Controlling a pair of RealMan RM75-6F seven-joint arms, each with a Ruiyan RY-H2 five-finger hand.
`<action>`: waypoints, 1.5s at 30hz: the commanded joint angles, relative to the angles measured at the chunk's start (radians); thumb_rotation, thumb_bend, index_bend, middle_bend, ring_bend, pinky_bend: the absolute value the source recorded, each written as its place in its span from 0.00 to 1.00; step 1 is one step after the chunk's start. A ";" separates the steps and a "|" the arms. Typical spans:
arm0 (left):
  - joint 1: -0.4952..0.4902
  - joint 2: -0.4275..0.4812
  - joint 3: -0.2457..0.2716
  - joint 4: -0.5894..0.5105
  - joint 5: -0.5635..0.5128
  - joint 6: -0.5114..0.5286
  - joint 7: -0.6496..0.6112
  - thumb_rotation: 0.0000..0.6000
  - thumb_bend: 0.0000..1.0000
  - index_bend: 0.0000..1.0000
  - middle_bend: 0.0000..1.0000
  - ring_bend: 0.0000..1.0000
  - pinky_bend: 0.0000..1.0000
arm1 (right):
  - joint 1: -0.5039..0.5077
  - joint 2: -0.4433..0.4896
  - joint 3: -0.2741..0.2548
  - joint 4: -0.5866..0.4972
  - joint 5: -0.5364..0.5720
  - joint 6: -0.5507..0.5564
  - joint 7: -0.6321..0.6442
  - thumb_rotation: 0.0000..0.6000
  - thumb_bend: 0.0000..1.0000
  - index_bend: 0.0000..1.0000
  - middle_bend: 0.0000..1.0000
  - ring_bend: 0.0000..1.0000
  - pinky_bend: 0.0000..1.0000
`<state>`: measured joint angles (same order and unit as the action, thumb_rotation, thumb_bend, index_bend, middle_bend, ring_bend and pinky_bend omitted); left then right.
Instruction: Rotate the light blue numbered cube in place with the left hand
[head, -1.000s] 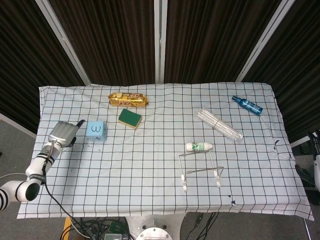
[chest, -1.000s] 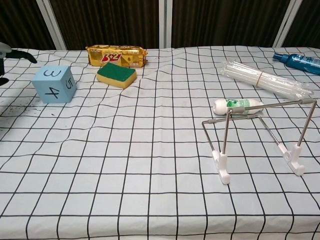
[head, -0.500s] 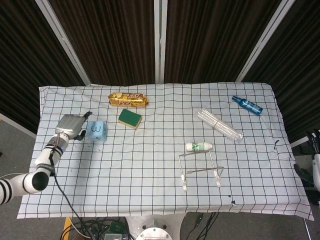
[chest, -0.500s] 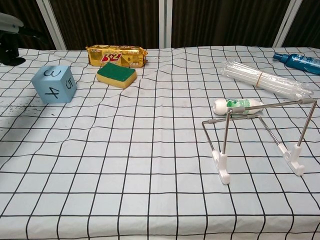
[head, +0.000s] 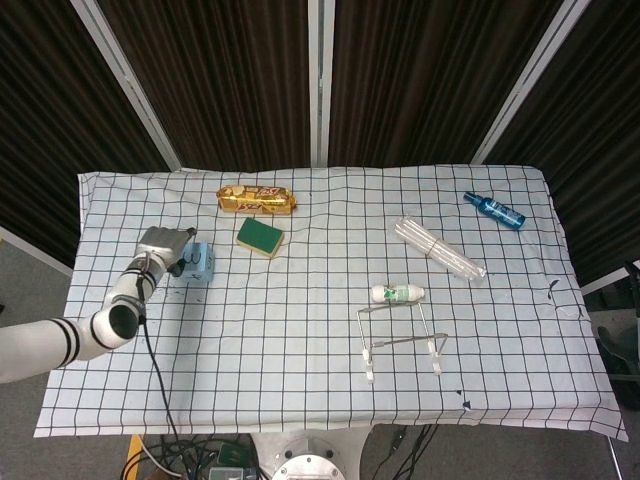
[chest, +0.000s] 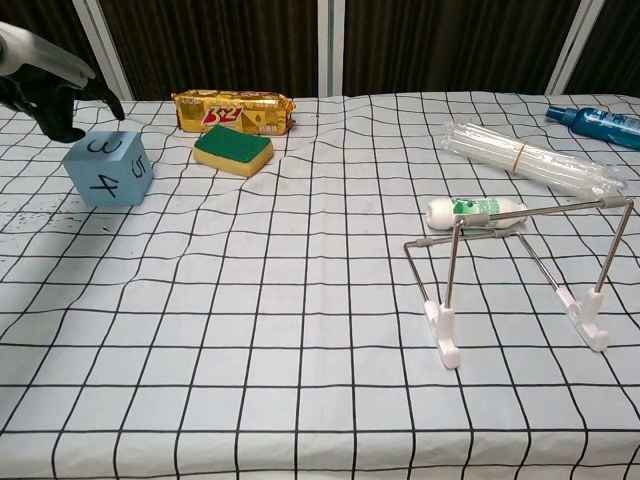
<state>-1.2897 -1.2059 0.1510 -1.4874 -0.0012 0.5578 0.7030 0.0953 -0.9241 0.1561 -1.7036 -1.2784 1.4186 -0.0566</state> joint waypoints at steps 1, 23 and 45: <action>-0.059 -0.032 0.051 0.039 -0.078 -0.039 0.017 1.00 0.54 0.11 0.91 0.92 0.90 | 0.001 -0.004 0.000 0.010 0.001 -0.004 0.007 1.00 0.18 0.00 0.00 0.00 0.00; -0.147 -0.031 0.131 -0.045 0.050 -0.071 -0.095 1.00 0.60 0.23 0.93 0.93 0.91 | 0.011 -0.032 -0.002 0.060 0.013 -0.037 0.034 1.00 0.18 0.00 0.00 0.00 0.00; -0.233 0.060 0.239 -0.287 0.183 -0.023 -0.169 1.00 0.60 0.29 0.93 0.93 0.91 | 0.004 -0.025 -0.002 0.047 0.013 -0.028 0.027 1.00 0.18 0.00 0.00 0.00 0.00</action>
<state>-1.5196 -1.1494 0.3865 -1.7704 0.1780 0.5318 0.5372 0.0995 -0.9487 0.1541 -1.6561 -1.2654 1.3906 -0.0301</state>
